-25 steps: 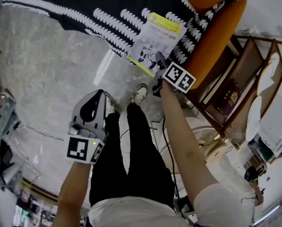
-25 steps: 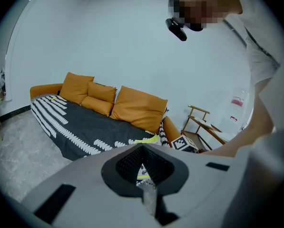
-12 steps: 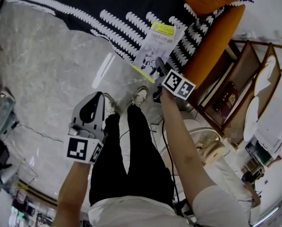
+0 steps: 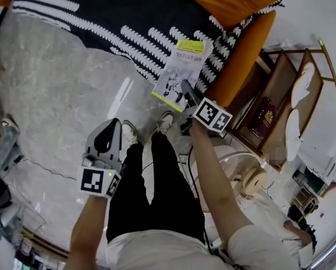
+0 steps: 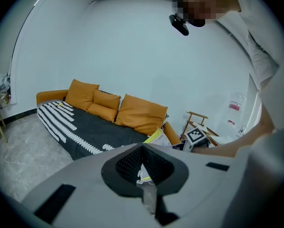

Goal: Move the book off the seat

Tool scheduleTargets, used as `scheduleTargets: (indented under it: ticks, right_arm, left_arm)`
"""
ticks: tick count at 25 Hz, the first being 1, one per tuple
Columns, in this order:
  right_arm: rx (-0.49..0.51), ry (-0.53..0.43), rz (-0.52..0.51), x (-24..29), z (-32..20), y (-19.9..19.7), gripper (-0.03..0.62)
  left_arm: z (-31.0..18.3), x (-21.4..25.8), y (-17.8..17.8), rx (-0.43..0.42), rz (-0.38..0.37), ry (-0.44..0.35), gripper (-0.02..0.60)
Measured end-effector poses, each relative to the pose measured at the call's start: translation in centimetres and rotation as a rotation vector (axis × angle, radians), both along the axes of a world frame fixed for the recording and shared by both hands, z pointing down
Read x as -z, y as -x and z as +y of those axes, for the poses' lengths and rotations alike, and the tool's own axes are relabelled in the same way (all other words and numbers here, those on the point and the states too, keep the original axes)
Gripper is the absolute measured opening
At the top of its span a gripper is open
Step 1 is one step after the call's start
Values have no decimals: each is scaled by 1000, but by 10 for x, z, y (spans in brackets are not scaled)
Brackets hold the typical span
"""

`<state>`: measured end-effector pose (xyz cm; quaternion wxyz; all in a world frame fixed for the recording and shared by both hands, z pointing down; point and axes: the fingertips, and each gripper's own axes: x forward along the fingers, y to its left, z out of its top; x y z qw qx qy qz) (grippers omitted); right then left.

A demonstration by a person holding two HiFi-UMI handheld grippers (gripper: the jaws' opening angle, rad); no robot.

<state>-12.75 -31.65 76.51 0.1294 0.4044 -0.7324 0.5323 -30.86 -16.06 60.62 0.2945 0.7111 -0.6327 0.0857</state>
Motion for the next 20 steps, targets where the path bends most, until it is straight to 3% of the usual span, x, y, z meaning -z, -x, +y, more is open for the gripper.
scheduleTargets:
  ticks: [14,20]
  right_arm:
    - [6,-169,-192,198,48,17,91]
    - [21,-242,-212,260,70,18,91]
  left_arm:
    - [38,98,30,-18,-38,-109,15]
    - [52,135,36,-36,-49,-157,15]
